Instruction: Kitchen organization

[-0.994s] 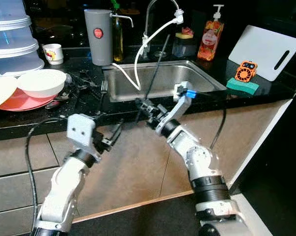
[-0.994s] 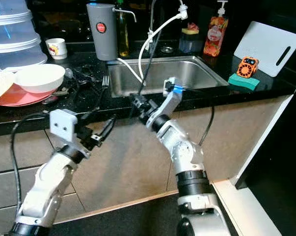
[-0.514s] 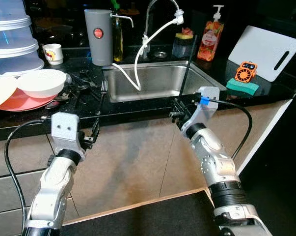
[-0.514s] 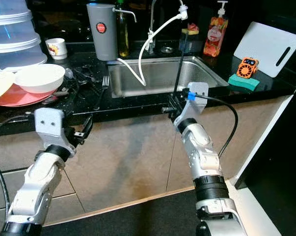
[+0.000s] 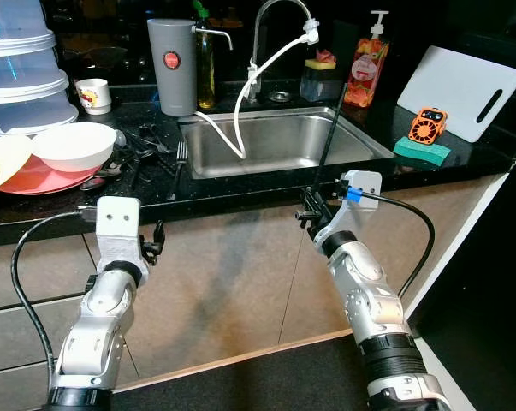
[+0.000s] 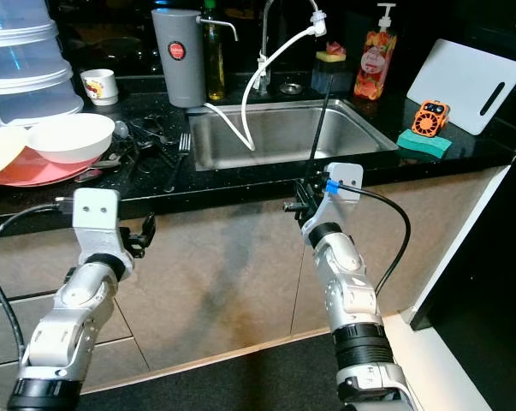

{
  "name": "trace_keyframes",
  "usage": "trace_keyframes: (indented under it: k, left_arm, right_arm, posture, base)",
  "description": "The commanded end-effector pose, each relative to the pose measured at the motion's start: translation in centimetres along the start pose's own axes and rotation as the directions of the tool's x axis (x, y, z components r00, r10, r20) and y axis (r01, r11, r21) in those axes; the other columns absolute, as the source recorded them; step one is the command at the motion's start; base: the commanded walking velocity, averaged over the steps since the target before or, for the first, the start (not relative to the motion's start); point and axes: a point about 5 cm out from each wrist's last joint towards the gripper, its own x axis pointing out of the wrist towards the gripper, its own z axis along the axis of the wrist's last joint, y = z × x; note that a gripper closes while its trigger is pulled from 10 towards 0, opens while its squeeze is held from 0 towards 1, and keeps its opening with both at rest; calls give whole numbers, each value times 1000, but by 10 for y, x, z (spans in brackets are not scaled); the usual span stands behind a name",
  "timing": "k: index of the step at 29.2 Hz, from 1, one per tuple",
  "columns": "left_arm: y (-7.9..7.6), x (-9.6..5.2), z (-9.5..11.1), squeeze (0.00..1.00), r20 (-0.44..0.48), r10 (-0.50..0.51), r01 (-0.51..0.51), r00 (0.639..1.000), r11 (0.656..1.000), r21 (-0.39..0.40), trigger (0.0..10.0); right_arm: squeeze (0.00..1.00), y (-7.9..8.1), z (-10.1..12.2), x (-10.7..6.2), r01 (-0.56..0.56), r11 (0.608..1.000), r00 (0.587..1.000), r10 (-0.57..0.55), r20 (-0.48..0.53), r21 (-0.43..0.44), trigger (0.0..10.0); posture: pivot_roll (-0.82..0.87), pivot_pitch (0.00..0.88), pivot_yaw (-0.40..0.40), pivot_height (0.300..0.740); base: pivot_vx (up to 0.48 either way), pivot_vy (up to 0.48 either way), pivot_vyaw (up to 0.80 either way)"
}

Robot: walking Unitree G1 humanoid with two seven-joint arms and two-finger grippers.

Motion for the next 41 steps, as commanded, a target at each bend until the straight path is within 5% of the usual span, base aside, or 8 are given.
trace_keyframes:
  k: [1,14,18,26,27,32,35,41]
  left_arm:
    - [-4,-1,7,0,24,-23,24,999,1000,-18,10000]
    - [0,-5,6,0,-17,7,-8,1000,998,-64,10000]
    - [1,-5,0,0,-7,-70,70,998,983,167,10000]
    - [19,-25,-12,0,3,-34,34,999,998,59,10000]
    - [13,-33,-20,0,4,-65,65,998,998,-7,10000]
    - [6,-42,-31,0,5,-81,82,997,996,-22,10000]
    - [2,-54,-50,0,-21,-108,106,994,992,-68,10000]
    - [1,-51,-62,0,-51,-63,57,997,992,-111,10000]
  right_arm:
    - [0,-3,-3,-1,18,1000,1000,-18,-1,26,10000]
    - [0,6,-8,-2,-17,999,1000,18,-9,29,10000]
    - [0,14,-18,-7,-101,985,995,97,-33,-142,10000]
    - [0,0,-31,-24,-79,979,995,67,-73,-185,10000]
    - [0,-5,-43,-32,-42,986,994,25,-107,-161,10000]
    - [0,-10,-52,-41,1,983,995,-19,-98,-184,10000]
    - [0,-16,-71,-57,-3,985,982,-30,-189,-174,10000]
    - [0,-22,-92,-77,-9,985,959,-41,-282,-175,10000]
  posture:
    - [42,0,1,740]
    - [49,0,4,740]
    - [47,0,0,740]
    - [48,2,-13,740]
    - [51,0,-14,740]
    - [53,0,-16,740]
    - [50,3,-19,740]
    - [39,5,-24,740]
  base:
    - [0,0,0]
    - [0,0,0]
    - [0,0,0]
    - [0,0,0]
    - [0,0,0]
    - [0,0,0]
    - [0,0,0]
    - [0,0,0]
